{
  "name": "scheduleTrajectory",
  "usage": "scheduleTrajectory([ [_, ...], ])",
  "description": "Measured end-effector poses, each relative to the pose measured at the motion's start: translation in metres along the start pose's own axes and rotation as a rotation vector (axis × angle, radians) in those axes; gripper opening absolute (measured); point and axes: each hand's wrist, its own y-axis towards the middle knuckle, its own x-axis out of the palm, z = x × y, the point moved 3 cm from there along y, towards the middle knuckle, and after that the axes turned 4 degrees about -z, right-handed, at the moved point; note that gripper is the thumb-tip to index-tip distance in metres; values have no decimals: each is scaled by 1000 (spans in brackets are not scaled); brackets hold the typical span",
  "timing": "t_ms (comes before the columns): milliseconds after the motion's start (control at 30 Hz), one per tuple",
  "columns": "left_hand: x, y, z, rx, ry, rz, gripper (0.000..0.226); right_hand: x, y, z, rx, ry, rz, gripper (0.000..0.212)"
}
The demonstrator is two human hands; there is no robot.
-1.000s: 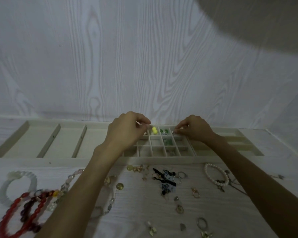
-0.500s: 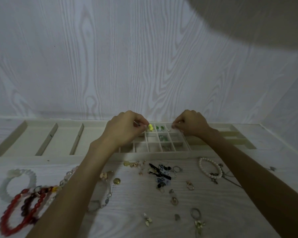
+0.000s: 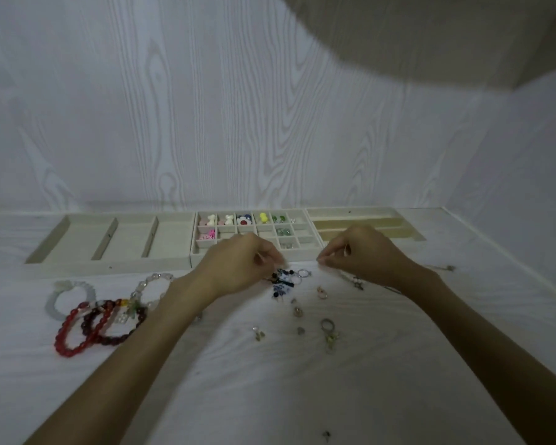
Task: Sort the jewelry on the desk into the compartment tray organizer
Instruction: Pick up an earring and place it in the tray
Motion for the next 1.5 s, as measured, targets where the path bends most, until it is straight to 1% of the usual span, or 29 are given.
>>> scheduleTrajectory([
  [100, 12, -12, -1, 20, 67, -123, 28, 15, -21, -4, -13, -17, -61, 12],
  [133, 14, -18, -5, 11, 96, -140, 32, 19, -29, -5, -14, -12, -73, 12],
  [233, 7, -36, -21, -40, 118, -88, 36, 29, -45, -5, -12, 7, -84, 14],
  [433, -3, -62, -41, -128, 73, -32, 28, 41, -53, -14, -26, 24, -85, 16],
  [567, 0, -69, -31, -115, 91, -45, 26, 43, -50, -24, -40, 23, -96, 17],
  [733, 17, -72, -8, -48, 61, -63, 24, 39, -52, -25, -35, 16, -91, 16],
  [867, 34, -74, -3, -67, 109, -87, 47, 43, -57, -28, -33, 20, -127, 20],
  [933, 39, -76, -7, -89, 105, -76, 50, 48, -58, -31, -39, 21, -147, 22],
  [1033, 40, -78, -16, -114, 93, -39, 39, 53, -56, -39, -58, 34, -137, 22],
  [1200, 37, -76, -23, -110, 73, 31, 10, 60, -48, -57, -93, 73, -78, 17],
  [1267, 37, -73, -23, -118, 1, 41, 6, 63, -46, -62, -85, 107, -60, 17],
  [1300, 36, -72, -22, -116, -109, 36, 6, 65, -45, -63, -84, 123, -58, 18],
  [1367, 31, -70, -16, -109, -445, 11, 8, 68, -45, -66, -68, 242, -55, 26],
  [1400, 27, -70, -13, -114, -586, 3, 9, 70, -45, -67, -33, 381, -57, 35],
  [1433, 23, -70, -10, -127, -665, -2, 10, 71, -46, -68, 12, 552, -58, 43],
  [1500, 17, -70, -5, -166, -705, -18, 13, 72, -48, -72, 70, 862, -23, 52],
])
